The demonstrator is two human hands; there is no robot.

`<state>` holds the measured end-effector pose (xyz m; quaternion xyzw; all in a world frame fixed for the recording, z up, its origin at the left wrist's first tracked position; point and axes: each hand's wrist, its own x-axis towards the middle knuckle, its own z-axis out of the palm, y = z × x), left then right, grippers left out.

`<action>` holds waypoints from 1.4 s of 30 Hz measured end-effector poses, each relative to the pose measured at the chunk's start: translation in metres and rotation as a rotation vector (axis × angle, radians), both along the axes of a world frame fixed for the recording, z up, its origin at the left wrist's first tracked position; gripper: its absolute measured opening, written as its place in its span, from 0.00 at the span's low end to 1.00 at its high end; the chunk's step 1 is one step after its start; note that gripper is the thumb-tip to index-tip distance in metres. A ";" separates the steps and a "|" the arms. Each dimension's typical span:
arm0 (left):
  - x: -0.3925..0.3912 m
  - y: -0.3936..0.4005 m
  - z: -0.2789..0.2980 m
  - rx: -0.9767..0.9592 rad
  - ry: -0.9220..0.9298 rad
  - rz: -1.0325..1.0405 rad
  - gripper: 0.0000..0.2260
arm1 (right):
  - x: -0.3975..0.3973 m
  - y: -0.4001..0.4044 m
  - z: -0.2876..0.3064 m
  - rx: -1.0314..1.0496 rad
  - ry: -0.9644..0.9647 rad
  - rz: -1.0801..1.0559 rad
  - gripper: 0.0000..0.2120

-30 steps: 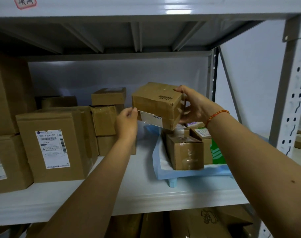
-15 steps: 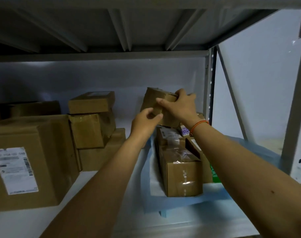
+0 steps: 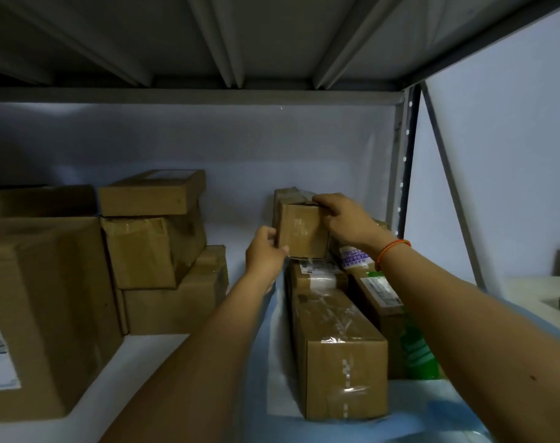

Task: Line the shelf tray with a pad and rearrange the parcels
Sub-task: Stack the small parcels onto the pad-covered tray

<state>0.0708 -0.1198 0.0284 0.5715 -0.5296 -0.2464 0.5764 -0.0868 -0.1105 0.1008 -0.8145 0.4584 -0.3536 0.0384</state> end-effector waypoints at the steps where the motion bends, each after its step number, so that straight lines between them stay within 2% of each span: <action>1: -0.002 -0.003 -0.002 0.008 0.008 -0.006 0.11 | -0.001 -0.001 -0.001 -0.007 0.013 -0.004 0.21; 9: -0.018 -0.006 -0.006 0.150 0.013 -0.109 0.10 | -0.007 -0.013 -0.008 0.097 0.080 -0.074 0.26; 13: -0.019 0.000 0.000 0.205 -0.035 -0.107 0.18 | -0.004 -0.018 -0.010 0.109 0.053 -0.094 0.27; 16: -0.016 0.011 0.009 0.183 -0.051 0.004 0.24 | 0.005 -0.024 -0.007 0.027 0.019 -0.166 0.25; 19: -0.004 0.027 0.023 0.078 -0.029 0.176 0.18 | 0.030 -0.018 0.007 -0.093 -0.075 -0.220 0.19; 21: 0.007 0.038 0.031 -0.021 0.026 0.252 0.14 | 0.055 -0.008 0.020 -0.102 -0.149 -0.178 0.15; 24: 0.031 0.053 0.038 -0.147 0.196 0.294 0.08 | 0.101 0.009 0.036 0.114 -0.329 -0.028 0.13; 27: 0.062 0.069 0.041 -0.167 0.301 0.321 0.07 | 0.147 0.025 0.040 0.510 -0.644 0.170 0.16; 32: 0.112 0.104 0.046 -0.173 0.354 0.381 0.10 | 0.197 0.045 0.033 0.902 -0.674 0.247 0.27; 36: 0.136 0.122 0.045 -0.165 0.336 0.408 0.11 | 0.216 0.047 0.028 1.009 -0.779 0.253 0.25; 42: 0.142 0.136 0.041 -0.144 0.324 0.378 0.10 | 0.217 0.052 0.032 0.977 -0.999 0.293 0.14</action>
